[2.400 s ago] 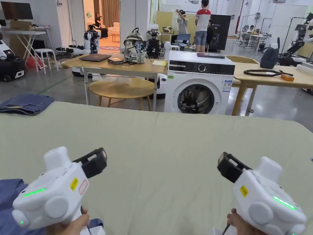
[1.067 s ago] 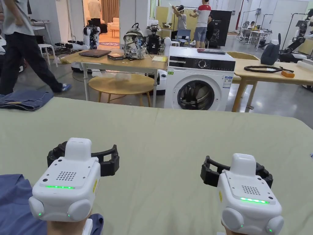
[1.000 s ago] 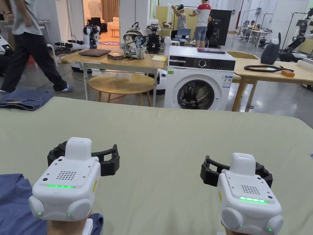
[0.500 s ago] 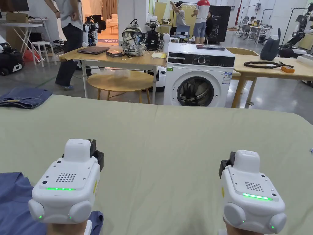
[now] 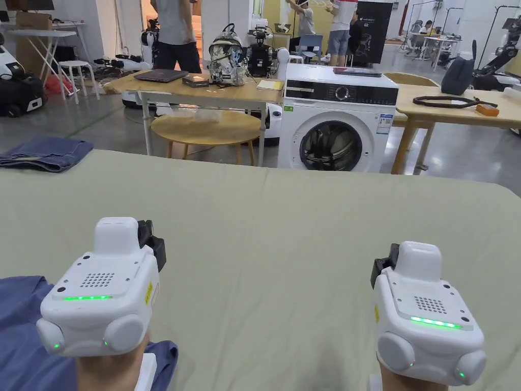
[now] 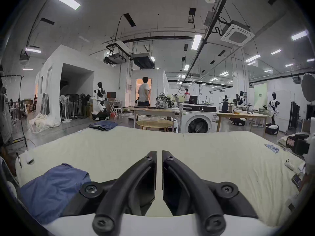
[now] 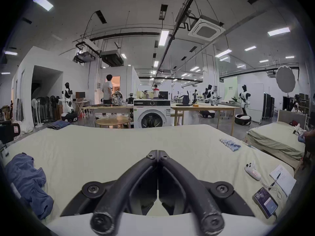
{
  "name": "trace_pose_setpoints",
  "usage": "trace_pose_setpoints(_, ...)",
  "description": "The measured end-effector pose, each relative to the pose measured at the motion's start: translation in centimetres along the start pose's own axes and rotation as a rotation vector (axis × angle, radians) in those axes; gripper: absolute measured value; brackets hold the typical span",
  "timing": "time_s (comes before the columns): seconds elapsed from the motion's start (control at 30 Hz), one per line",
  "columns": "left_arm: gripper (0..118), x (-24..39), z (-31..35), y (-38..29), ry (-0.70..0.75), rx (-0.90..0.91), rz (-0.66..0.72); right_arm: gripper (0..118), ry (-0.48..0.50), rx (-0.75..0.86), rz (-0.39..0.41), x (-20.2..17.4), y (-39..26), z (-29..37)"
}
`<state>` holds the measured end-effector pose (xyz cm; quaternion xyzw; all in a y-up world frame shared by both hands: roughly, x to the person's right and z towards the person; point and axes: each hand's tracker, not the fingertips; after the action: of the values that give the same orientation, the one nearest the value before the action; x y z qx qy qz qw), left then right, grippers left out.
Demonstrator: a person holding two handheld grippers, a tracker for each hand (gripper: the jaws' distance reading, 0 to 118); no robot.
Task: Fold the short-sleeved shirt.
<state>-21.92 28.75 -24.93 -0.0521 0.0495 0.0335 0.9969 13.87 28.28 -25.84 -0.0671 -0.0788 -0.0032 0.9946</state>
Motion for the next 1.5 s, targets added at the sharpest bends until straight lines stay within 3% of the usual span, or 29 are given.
trace_pose_setpoints(0.23,1,-2.6,1.6,0.9,0.071,0.02,-0.05,0,0.067,0.005,0.012,-3.0,0.9,0.2)
trace_pose_setpoints(0.47,1,-7.5,4.5,1.8,0.183,0.043,-0.103,0,0.226,0.006,0.038,-10.0,1.5,0.8)
trace_pose_setpoints(0.7,1,-14.2,7.2,1.6,0.312,-0.055,-0.094,0,0.363,-0.02,0.041,-16.6,1.0,1.6)
trace_pose_setpoints(0.87,1,-19.6,7.7,0.5,0.361,-0.249,-0.03,0,0.432,-0.056,0.062,-20.2,0.2,2.0)
trace_pose_setpoints(1.1,1,-27.5,5.4,-2.5,0.252,-0.609,0.152,0,0.49,-0.104,0.107,-23.3,-1.4,2.0)
trace_pose_setpoints(1.27,3,-30.7,2.3,-4.8,0.199,-0.759,0.253,0,0.498,-0.145,0.12,-24.1,-2.4,1.6)
trace_pose_setpoints(1.3,11,-30.4,2.0,-5.1,0.197,-0.771,0.265,0,0.496,-0.153,0.122,-24.2,-2.6,1.4)
trace_pose_setpoints(1.37,62,-30.6,0.9,-6.0,0.196,-0.835,0.291,0,0.495,-0.163,0.131,-24.2,-3.0,1.2)
trace_pose_setpoints(1.4,80,-30.6,0.3,-6.5,0.198,-0.852,0.298,0,0.49,-0.167,0.137,-24.2,-3.1,1.1)
trace_pose_setpoints(1.43,87,-30.2,0.2,-6.8,0.196,-0.859,0.305,0,0.487,-0.169,0.142,-24.1,-3.2,1.0)
trace_pose_setpoints(1.5,87,-29.7,-0.7,-7.7,0.199,-0.895,0.301,0,0.478,-0.176,0.147,-23.8,-3.4,0.8)
